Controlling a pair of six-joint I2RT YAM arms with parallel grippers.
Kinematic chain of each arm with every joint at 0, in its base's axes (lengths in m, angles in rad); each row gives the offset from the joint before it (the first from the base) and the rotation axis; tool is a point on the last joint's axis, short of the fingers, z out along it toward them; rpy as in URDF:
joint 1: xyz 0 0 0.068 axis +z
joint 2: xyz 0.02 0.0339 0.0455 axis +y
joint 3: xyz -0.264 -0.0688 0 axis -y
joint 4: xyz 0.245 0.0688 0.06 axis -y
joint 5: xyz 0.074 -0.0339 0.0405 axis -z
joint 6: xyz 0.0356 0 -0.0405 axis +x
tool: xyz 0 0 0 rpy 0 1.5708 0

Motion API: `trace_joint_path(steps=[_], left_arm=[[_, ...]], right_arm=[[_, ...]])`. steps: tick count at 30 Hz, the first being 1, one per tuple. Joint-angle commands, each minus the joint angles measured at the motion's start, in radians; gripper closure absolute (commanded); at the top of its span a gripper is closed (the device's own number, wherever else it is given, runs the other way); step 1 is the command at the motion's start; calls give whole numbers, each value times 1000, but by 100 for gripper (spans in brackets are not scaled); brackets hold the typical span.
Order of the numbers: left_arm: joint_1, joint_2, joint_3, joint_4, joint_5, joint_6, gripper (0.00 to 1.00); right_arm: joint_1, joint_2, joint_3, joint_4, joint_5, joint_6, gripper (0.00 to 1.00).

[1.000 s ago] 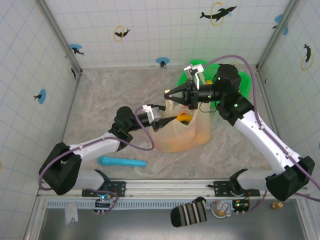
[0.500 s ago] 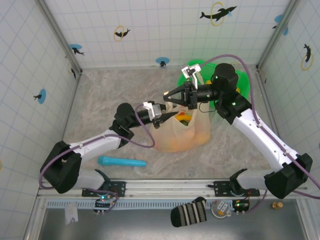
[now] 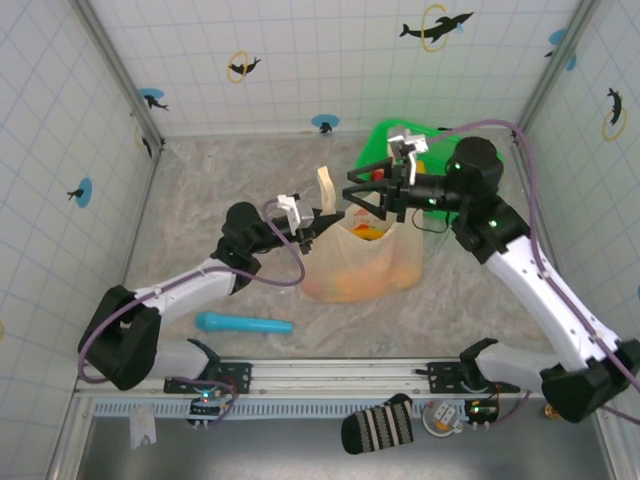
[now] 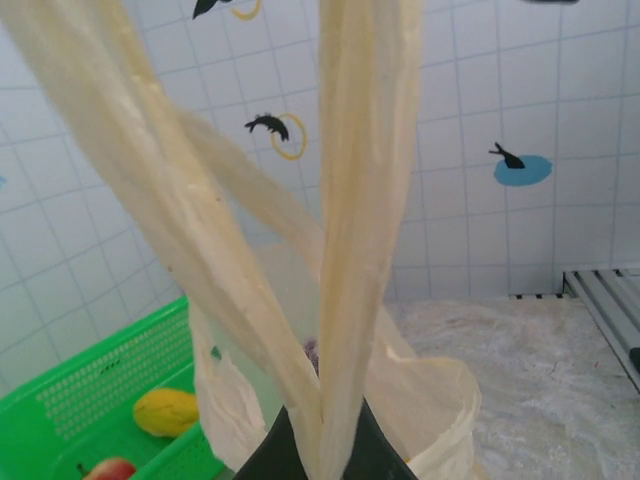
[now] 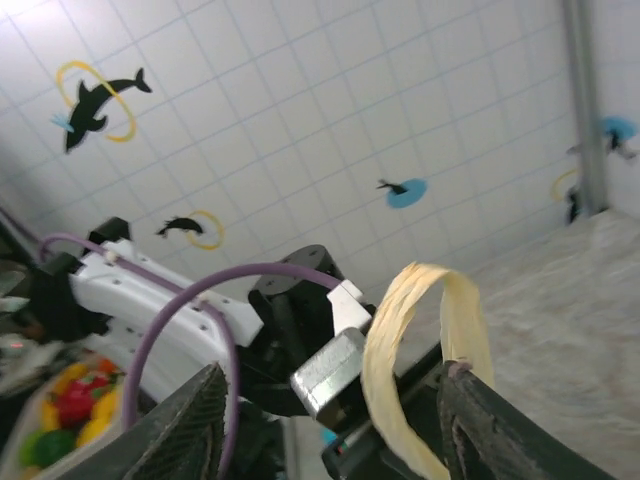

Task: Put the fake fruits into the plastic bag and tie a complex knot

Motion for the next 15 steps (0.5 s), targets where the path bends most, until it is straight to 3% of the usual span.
trace_joint_path(steps=[1, 3, 5, 7, 9, 12, 15], left_arm=[[2, -45, 62, -215, 18, 66, 100], [2, -49, 80, -283, 37, 84, 100], [2, -59, 70, -298, 38, 97, 100], [0, -71, 49, -296, 36, 128, 100], [-1, -76, 34, -296, 31, 146, 100], [-7, -62, 39, -310, 53, 153, 100], [-14, -56, 51, -321, 88, 154, 100]], right_arm=[[-19, -70, -19, -64, 215, -138, 49], [-24, -72, -29, -82, 228, -144, 56], [-19, -66, -45, -50, 175, -94, 54], [-2, -56, -65, 15, 88, -29, 43], [32, -49, -77, 47, 105, 15, 32], [87, -6, -61, 26, 128, 48, 22], [135, 43, -17, -55, 224, 17, 19]])
